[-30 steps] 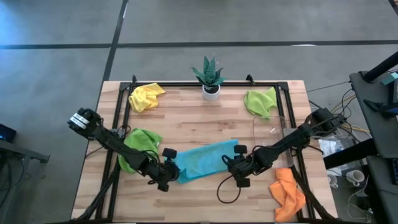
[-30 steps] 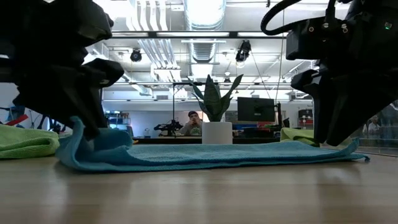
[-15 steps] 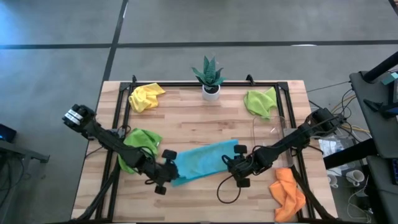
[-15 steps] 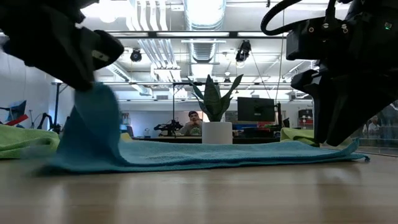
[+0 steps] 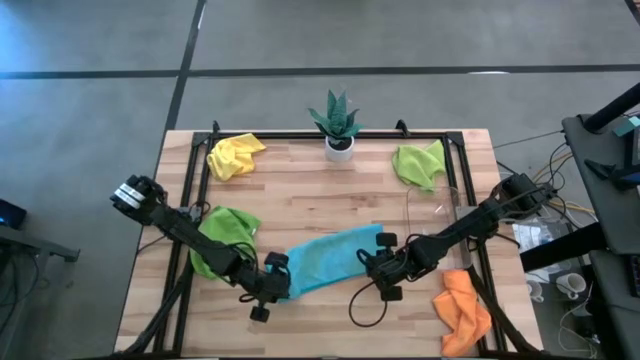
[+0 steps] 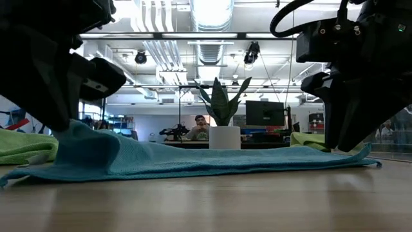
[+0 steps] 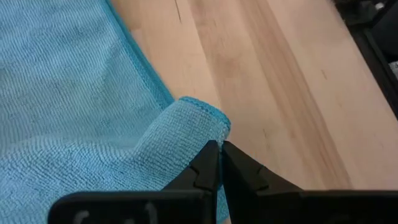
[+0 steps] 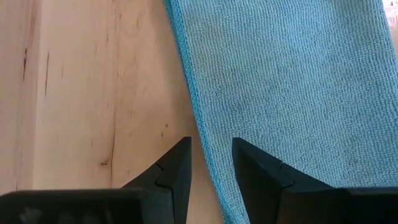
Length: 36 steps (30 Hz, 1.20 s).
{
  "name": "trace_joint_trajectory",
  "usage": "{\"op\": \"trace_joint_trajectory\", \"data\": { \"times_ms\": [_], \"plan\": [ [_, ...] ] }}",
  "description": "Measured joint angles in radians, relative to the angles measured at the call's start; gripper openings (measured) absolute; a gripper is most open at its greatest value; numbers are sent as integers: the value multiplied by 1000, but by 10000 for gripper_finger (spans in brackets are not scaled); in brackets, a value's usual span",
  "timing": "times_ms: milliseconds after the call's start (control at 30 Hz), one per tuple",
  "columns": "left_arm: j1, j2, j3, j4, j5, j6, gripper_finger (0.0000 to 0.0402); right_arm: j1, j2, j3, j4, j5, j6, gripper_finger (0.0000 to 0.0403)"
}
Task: Fold microfiber towels
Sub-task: Fold the blue towel on the table
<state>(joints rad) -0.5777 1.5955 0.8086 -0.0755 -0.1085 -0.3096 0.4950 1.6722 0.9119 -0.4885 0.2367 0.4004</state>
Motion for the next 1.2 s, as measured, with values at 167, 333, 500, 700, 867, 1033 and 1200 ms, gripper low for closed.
{"op": "trace_joint_trajectory", "data": {
  "times_ms": [167, 333, 500, 700, 867, 1033, 1200],
  "plan": [
    [0, 0, -12, -18, 27, -24, 0, 0, 0, -2, 2, 0, 0, 111],
    [-2, 31, -35, -22, 32, -52, 0, -3, 0, -5, 10, 0, 0, 111],
    [-2, 80, -32, -2, 31, -51, 0, -10, 0, -8, 33, 1, -1, 112],
    [-3, 91, -30, 2, 37, -51, 0, -26, 0, -66, 137, 0, 0, 112],
    [-2, 87, -31, -7, 104, -53, 0, -31, 0, -84, 81, -16, 20, 112],
    [-2, 87, -31, -22, 124, -52, 0, -31, -1, -43, -116, -45, 27, 112],
    [-2, 87, -32, -22, 128, -52, 0, -32, 0, 20, -166, -17, 0, 112]
  ]
}}
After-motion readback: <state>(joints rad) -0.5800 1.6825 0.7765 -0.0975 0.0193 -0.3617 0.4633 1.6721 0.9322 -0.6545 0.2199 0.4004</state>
